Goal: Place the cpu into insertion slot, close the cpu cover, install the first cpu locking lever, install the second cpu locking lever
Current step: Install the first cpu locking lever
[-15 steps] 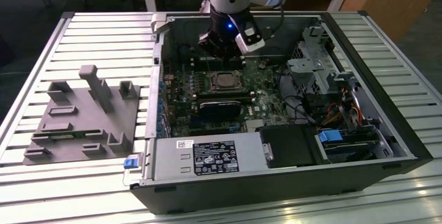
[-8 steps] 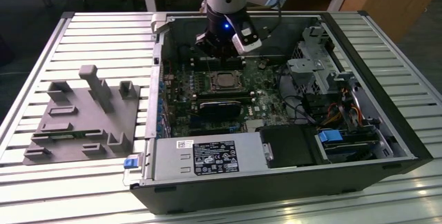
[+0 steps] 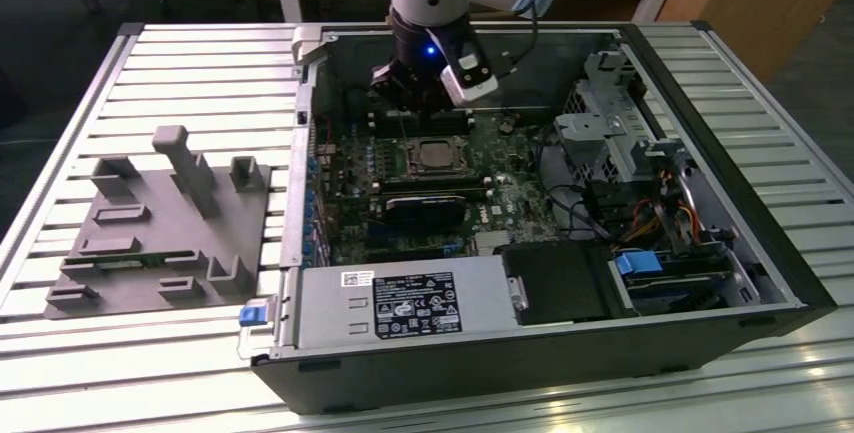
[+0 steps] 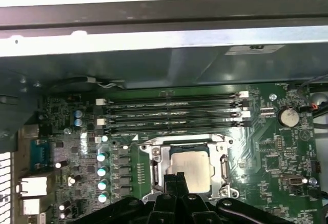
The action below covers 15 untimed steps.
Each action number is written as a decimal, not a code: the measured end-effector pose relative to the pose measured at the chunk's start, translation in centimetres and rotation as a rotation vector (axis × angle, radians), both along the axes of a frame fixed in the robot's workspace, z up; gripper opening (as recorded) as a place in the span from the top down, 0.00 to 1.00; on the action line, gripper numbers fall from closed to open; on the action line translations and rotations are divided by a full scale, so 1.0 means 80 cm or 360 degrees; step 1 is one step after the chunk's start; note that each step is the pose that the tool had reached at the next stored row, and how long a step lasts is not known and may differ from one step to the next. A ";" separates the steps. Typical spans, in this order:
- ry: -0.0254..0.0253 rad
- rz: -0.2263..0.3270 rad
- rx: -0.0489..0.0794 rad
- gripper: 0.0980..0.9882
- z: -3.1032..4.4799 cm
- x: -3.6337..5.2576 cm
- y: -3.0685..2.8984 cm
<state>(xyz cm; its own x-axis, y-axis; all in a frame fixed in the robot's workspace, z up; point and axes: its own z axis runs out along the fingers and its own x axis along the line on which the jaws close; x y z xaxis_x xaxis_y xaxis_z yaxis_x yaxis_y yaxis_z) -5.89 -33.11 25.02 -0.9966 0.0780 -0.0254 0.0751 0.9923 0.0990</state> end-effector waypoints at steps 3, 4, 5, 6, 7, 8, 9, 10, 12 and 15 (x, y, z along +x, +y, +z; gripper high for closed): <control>-0.00010 0.0000 0.0000 1.00 0.0000 -0.009 0.0000; -0.00014 0.0000 0.0000 1.00 -0.0001 -0.012 0.0000; -0.00019 0.0000 0.0000 1.00 -0.0001 -0.015 0.0000; -0.00023 0.0000 0.0000 1.00 -0.0001 -0.018 0.0000; -0.00027 0.0000 0.0000 1.00 -0.0001 -0.021 0.0000; -0.00032 0.0000 0.0000 1.00 -0.0001 -0.024 0.0000; -0.00038 0.0000 0.0000 1.00 -0.0001 -0.027 0.0001; -0.00043 0.0000 0.0000 1.00 0.0000 -0.030 0.0001; -0.00055 0.0000 0.0000 1.00 -0.0001 -0.036 0.0000; -0.00067 0.0000 0.0000 1.00 -0.0001 -0.044 0.0000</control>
